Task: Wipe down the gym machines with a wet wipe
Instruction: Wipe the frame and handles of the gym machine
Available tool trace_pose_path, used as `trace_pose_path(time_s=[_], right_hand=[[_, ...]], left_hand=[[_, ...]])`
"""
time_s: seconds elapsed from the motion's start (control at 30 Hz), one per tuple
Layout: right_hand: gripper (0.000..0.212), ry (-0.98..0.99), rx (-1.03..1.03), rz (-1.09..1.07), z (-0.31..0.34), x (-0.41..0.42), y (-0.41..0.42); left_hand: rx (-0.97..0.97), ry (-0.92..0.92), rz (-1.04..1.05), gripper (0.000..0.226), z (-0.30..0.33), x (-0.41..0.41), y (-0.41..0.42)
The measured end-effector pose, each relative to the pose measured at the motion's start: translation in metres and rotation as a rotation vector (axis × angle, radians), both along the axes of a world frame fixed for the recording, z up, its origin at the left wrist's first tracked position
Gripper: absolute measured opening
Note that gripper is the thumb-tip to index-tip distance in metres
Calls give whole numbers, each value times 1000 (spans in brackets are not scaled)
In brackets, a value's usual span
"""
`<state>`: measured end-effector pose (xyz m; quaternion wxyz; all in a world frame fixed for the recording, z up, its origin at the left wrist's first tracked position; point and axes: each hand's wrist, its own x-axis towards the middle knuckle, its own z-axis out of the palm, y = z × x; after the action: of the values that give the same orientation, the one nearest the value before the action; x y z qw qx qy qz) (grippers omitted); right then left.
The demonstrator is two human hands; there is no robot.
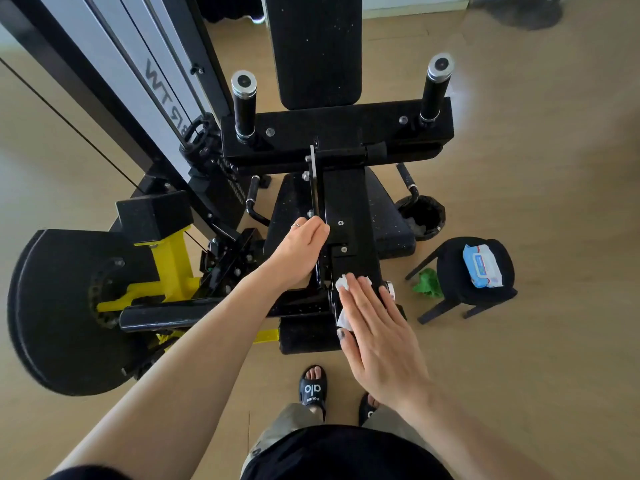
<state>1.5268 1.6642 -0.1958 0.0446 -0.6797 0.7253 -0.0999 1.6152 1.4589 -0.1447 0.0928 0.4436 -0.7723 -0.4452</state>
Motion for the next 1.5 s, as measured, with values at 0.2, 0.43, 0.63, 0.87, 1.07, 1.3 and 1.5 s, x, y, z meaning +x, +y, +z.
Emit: trace_pose_path(time_s=[0.2, 0.43, 0.63, 0.87, 1.07, 1.3, 1.5], right_hand=[[62, 25, 0, 83, 9, 2, -23], [51, -51, -111, -32, 7, -26, -26], [43, -53, -209, -30, 9, -36, -27], [20, -353, -394, -55, 20, -39, -63], [18, -254, -378, 9, 17, -39, -85], [21, -146, -411, -47, 11, -41, -81], [22, -357, -429, -204, 19, -49, -62]], left_hand=[[-16, -6, -6, 30, 0, 2, 0], [-43, -19, 8, 30, -2, 0, 3], [-52, -26, -4, 29, -1, 1, 2], [-29, -12, -24, 29, -2, 1, 2], [-76, 3, -63, 28, 2, 1, 3], [-51, 34, -46, 29, -2, 3, 0], [-16, 21, -27, 31, -6, 3, -3]])
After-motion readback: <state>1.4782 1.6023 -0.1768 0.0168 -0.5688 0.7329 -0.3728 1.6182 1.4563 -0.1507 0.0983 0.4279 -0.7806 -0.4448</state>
